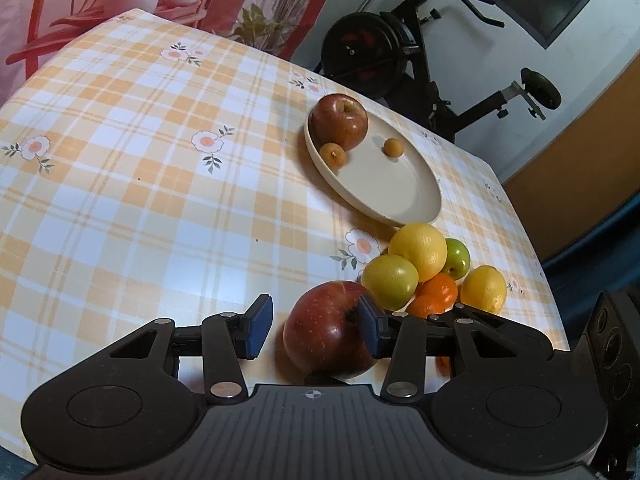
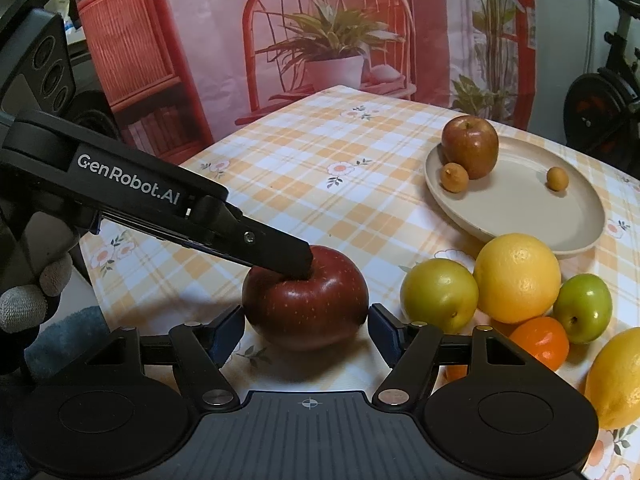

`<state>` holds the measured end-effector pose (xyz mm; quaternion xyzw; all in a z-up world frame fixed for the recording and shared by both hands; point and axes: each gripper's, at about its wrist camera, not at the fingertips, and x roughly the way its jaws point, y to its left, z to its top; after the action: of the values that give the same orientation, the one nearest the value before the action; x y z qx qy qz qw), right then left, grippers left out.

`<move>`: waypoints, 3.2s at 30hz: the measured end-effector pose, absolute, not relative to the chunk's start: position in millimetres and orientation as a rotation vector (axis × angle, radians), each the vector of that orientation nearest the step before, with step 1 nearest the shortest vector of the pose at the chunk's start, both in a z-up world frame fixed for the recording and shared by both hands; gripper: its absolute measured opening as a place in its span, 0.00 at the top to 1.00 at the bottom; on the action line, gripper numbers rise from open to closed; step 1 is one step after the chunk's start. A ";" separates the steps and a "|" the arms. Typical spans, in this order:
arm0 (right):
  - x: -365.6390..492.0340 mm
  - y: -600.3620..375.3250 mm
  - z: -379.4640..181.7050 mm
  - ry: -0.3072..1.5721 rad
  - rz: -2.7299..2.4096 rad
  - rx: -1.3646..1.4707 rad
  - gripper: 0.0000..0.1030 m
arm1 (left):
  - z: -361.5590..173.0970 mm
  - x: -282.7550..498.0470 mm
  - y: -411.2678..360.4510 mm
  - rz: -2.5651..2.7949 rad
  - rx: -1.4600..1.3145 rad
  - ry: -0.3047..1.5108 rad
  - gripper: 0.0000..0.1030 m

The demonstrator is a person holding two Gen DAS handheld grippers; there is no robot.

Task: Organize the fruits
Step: 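Close the right tool around the red apple while the left tool grips its top, then lift the red apple with both tools and lower it onto the plate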

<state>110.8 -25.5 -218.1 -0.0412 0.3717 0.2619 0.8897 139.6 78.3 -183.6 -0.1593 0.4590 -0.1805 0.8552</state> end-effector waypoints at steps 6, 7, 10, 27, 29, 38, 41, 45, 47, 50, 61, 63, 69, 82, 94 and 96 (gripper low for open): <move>110.3 -24.6 -219.3 0.773 0.543 -0.090 0.37 | -187.5 140.0 80.1 -0.386 -0.357 0.965 0.53; 110.4 -24.2 -219.3 0.773 0.544 -0.091 0.37 | -187.8 140.1 80.6 -0.388 -0.361 0.965 0.53; 110.2 -24.3 -219.9 0.770 0.540 -0.089 0.38 | -187.7 140.0 80.2 -0.401 -0.371 0.961 0.60; 101.9 -49.2 -189.5 0.697 0.510 -0.020 0.38 | -151.1 136.6 55.2 -0.427 -0.311 0.884 0.60; 101.3 -55.3 -180.9 0.680 0.507 -0.012 0.38 | -142.2 137.8 48.9 -0.434 -0.303 0.867 0.60; 112.5 -91.1 -145.5 0.625 0.495 0.024 0.38 | -105.6 149.2 15.5 -0.477 -0.227 0.800 0.60; 122.4 -103.8 -129.9 0.606 0.488 0.022 0.38 | -91.9 158.9 3.8 -0.493 -0.203 0.777 0.60; 139.3 -118.9 -113.7 0.585 0.477 0.009 0.38 | -81.0 175.1 -7.0 -0.512 -0.199 0.763 0.60; 148.5 -126.1 -108.7 0.582 0.474 0.005 0.38 | -78.1 184.9 -12.9 -0.519 -0.191 0.764 0.60; 166.0 -133.9 -105.8 0.591 0.473 0.000 0.38 | -75.8 200.8 -22.3 -0.525 -0.161 0.773 0.60; 253.1 -153.4 -128.6 0.690 0.472 0.030 0.38 | -95.5 282.4 -37.2 -0.535 -0.140 0.882 0.60; 269.3 -157.2 -134.4 0.710 0.470 0.031 0.38 | -100.9 298.2 -41.0 -0.538 -0.132 0.899 0.60; 313.2 -164.4 -154.9 0.764 0.463 0.036 0.38 | -121.7 339.9 -47.8 -0.538 -0.133 0.946 0.60; 364.7 -154.1 -189.1 0.835 0.454 -0.035 0.38 | -158.4 387.3 -41.3 -0.517 -0.168 1.003 0.60; 377.6 -148.0 -200.2 0.841 0.448 -0.080 0.37 | -171.8 398.8 -35.8 -0.507 -0.202 1.008 0.59; 377.8 -147.8 -200.1 0.842 0.447 -0.080 0.37 | -171.9 398.2 -36.2 -0.503 -0.197 1.005 0.57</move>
<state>377.8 -147.8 -200.1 -0.0386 0.4051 0.2152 0.8877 398.2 -36.2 -171.9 -0.0931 0.4756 -0.2382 0.8416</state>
